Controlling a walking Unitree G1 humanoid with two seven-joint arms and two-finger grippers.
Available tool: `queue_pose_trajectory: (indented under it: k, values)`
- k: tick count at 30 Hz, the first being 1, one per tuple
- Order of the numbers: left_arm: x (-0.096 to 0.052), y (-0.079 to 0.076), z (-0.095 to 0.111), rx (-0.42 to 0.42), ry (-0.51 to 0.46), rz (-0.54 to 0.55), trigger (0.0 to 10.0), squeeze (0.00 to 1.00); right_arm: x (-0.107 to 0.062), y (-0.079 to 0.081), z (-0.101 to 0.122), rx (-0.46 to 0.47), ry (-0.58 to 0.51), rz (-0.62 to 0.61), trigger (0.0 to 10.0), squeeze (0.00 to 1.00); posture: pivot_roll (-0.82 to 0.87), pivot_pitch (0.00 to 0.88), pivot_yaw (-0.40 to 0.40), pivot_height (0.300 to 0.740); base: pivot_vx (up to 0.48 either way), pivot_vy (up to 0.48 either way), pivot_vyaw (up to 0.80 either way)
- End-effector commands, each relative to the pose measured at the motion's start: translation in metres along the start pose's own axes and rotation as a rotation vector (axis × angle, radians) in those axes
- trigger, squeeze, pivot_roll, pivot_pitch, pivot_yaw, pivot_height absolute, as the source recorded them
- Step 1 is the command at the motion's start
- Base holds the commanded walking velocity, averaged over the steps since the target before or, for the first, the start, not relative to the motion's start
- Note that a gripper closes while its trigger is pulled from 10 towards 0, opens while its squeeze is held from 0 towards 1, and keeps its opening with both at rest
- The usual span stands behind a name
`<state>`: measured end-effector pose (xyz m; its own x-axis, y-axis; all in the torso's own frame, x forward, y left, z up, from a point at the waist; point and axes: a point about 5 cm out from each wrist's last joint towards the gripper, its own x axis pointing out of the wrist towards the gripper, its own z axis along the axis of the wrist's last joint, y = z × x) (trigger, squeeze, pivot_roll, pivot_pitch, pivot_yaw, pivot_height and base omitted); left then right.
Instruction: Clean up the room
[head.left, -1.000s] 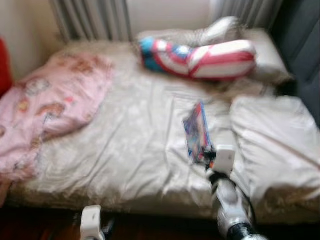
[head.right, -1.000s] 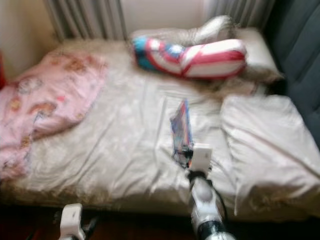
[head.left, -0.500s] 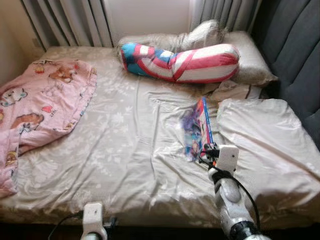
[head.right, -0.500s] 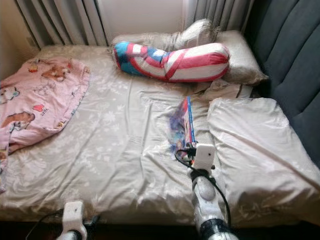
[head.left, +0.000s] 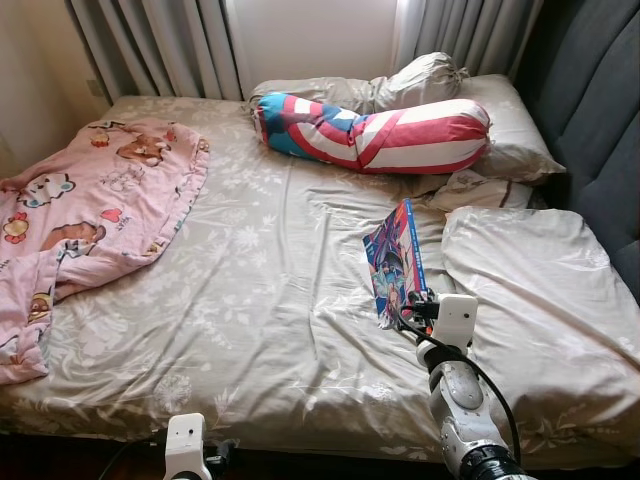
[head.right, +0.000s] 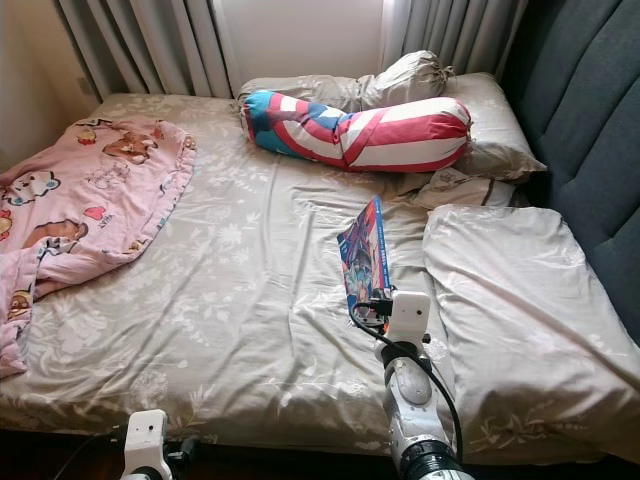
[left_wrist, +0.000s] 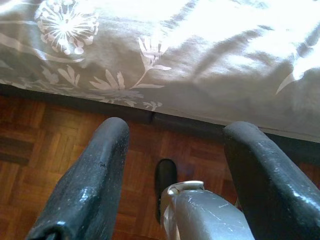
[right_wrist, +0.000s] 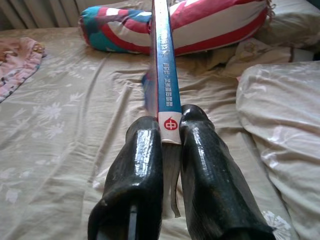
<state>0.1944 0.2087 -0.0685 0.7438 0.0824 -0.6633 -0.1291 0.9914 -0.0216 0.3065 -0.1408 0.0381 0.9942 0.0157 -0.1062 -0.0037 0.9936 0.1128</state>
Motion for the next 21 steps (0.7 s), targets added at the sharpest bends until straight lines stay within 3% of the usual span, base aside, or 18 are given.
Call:
queue_pose_trajectory:
  k: [1, 10, 21]
  values:
    - [-0.002, -0.0002, -0.0065, -0.004, 0.022, 0.001, 10.0, 0.0, 0.0039, 0.001, 0.0092, -0.002, -0.045, 0.003, 10.0, 0.0, 0.12, 0.073, -0.016, 0.738, 0.0, 0.0, 0.0]
    - [-0.0017, -0.0007, -0.0053, -0.004, 0.016, -0.003, 10.0, 0.0, 0.004, 0.0009, 0.0085, -0.002, -0.041, 0.003, 10.0, 0.0, 0.12, 0.072, -0.016, 0.738, 0.0, 0.0, 0.0]
    - [-0.0013, -0.0031, -0.0053, -0.003, 0.018, -0.006, 10.0, 0.0, 0.0037, 0.0007, 0.0073, -0.003, -0.035, -0.001, 10.0, 0.0, 0.13, 0.073, -0.015, 0.738, 0.267, 0.0, 0.0]
